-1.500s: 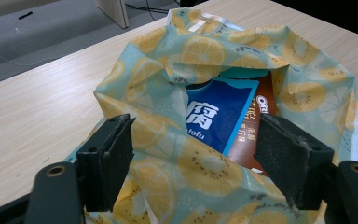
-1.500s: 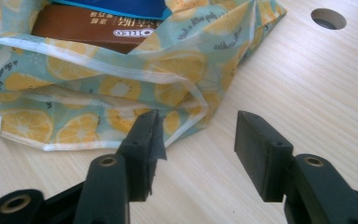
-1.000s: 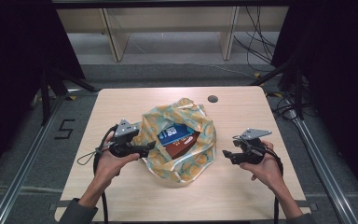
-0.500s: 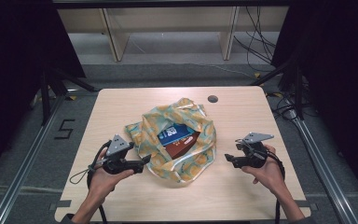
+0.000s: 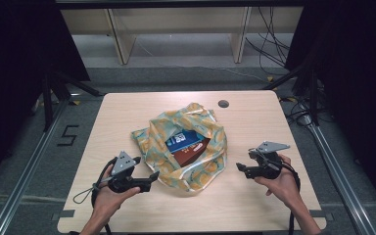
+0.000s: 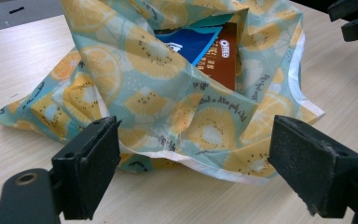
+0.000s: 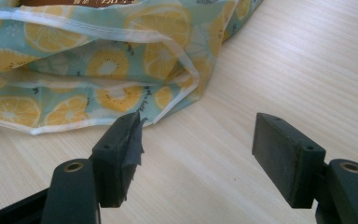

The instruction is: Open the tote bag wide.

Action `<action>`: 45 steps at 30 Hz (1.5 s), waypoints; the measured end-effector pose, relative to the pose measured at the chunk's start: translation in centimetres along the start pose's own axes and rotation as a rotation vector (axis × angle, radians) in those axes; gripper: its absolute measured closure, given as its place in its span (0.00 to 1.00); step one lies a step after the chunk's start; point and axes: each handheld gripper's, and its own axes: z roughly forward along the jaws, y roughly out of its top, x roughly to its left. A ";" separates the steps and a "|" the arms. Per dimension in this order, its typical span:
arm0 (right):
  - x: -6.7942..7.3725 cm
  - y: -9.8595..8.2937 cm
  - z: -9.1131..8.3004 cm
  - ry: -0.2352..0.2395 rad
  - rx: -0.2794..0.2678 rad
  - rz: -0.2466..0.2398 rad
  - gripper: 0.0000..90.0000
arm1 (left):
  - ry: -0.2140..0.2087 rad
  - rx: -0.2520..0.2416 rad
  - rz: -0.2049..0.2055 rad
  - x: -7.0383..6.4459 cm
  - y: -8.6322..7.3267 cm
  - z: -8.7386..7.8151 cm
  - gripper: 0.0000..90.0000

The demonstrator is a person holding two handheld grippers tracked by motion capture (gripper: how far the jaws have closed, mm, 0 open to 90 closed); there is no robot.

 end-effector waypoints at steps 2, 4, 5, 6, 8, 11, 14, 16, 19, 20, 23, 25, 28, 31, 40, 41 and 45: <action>0.3 -0.2 0.0 0.002 0.002 0.021 0.38 | -0.004 -0.001 -0.012 -0.1 -0.3 0.1 0.17; 0.1 -0.3 -0.1 0.001 -0.002 -0.006 0.38 | -0.004 0.000 -0.008 -0.3 -0.5 0.1 0.17; 0.1 -0.4 -0.1 -0.002 0.004 -0.003 0.37 | -0.013 -0.001 -0.021 -0.4 -0.7 0.2 0.17; 0.2 -0.5 -0.2 -0.001 0.000 -0.003 0.37 | -0.013 0.006 -0.015 -0.5 -0.9 0.1 0.17; 0.2 -0.6 -0.4 0.003 0.003 -0.001 0.37 | -0.008 0.013 -0.012 -0.7 -1.1 0.0 0.17; 0.3 -0.9 -0.5 -0.002 -0.004 -0.008 0.37 | -0.009 0.016 -0.014 -0.9 -1.6 0.0 0.17; 0.5 -1.3 -0.7 0.012 -0.008 0.003 0.37 | -0.016 0.016 -0.016 -1.0 -2.1 -0.1 0.17; 0.7 -1.5 -0.9 0.000 0.004 0.012 0.37 | -0.005 0.014 -0.020 -1.0 -2.2 -0.3 0.17; 0.6 -1.8 -1.1 -0.003 -0.004 0.003 0.37 | 0.004 0.014 -0.007 -0.9 -2.5 -0.5 0.17; 0.6 -2.0 -1.2 -0.008 -0.004 0.001 0.37 | 0.009 0.016 -0.012 -1.0 -2.6 -0.5 0.17; 0.9 -2.4 -1.4 -0.004 -0.002 0.022 0.37 | 0.002 0.019 -0.011 -1.1 -2.9 -0.5 0.17; 1.1 -2.7 -1.6 -0.001 -0.001 0.031 0.37 | -0.003 0.022 -0.013 -1.2 -3.2 -0.5 0.17; 1.0 -3.1 -1.7 0.002 -0.011 -0.001 0.37 | -0.014 0.033 -0.012 -1.5 -3.6 -0.6 0.17; 1.3 -3.5 -1.9 0.005 -0.024 0.007 0.36 | -0.015 0.037 0.000 -1.6 -4.0 -0.7 0.17; 2.4 -5.4 -2.7 0.039 -0.015 0.010 0.30 | -0.008 0.070 0.006 -2.2 -5.6 -0.9 0.17; 2.7 -5.6 -2.7 0.024 -0.022 0.010 0.30 | -0.009 0.076 0.014 -2.3 -5.7 -0.9 0.17; 3.6 -6.4 -3.4 0.022 -0.014 0.033 0.28 | -0.008 0.075 0.038 -2.7 -5.8 -0.9 0.17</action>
